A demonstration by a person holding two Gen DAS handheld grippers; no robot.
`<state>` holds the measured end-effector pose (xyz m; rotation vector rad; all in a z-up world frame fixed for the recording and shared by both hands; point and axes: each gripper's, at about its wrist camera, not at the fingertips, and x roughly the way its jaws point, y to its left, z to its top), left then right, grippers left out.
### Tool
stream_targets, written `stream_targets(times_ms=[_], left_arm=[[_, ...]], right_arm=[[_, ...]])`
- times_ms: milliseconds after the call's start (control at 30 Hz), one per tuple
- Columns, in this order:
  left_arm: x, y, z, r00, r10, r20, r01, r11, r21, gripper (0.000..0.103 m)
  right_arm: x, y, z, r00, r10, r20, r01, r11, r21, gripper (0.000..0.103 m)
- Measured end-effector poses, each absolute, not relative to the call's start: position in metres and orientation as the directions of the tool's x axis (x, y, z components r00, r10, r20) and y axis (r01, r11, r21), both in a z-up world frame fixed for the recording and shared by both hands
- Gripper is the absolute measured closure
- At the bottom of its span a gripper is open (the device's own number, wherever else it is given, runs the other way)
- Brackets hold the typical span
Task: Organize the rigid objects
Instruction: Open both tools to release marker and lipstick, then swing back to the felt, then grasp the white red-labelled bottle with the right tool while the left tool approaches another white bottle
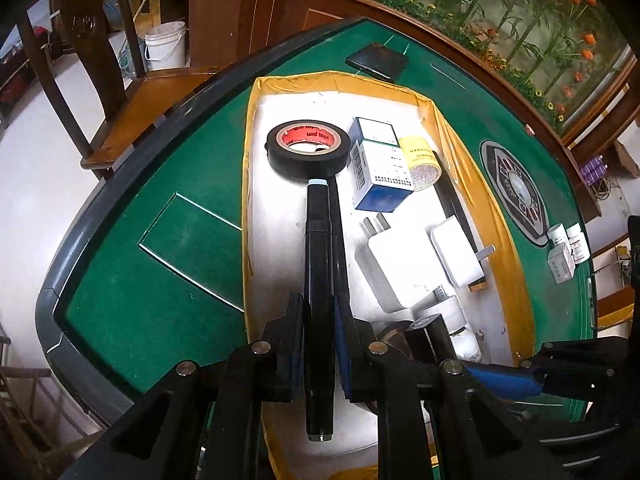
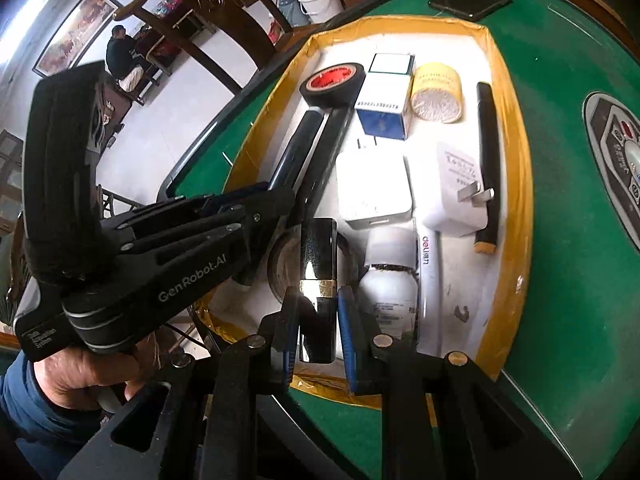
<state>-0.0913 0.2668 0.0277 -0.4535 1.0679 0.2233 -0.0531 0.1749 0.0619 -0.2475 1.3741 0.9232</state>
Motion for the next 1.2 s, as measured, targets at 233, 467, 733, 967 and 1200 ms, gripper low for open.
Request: stream_targets(times_ms=[233, 467, 733, 967, 1200], left_arm=[[-0.091, 0.263, 0.029, 0.469, -0.050, -0.882, -0.388, 0.885, -0.256, 0.088], [-0.088, 0.253, 0.044, 0.497, -0.023, -0.868, -0.383, 0.891, -0.243, 0.088], [-0.081, 0.224, 0.068, 0.544, -0.007, -0.839, -0.329, 0.918, -0.221, 0.086], [-0.076, 0.196, 0.090, 0.579, -0.016, -0.815, -0.277, 0.936, -0.216, 0.086], [-0.078, 0.175, 0.093, 0.577, -0.022, -0.817, -0.264, 0.941, -0.212, 0.086]], right_arm=[[-0.053, 0.175, 0.060, -0.084, 0.420, -0.904, -0.686, 0.634, 0.358, 0.070], [-0.050, 0.152, 0.077, -0.054, 0.464, -0.884, -0.678, 0.633, 0.374, 0.067], [0.000, 0.075, 0.101, 0.090, 0.532, -0.842, -0.527, 0.742, 0.413, 0.067], [0.077, -0.037, 0.134, 0.391, 0.372, -0.842, -0.342, 0.908, 0.243, 0.047], [0.139, -0.106, 0.103, 0.370, 0.203, -0.907, -0.311, 0.946, 0.085, 0.044]])
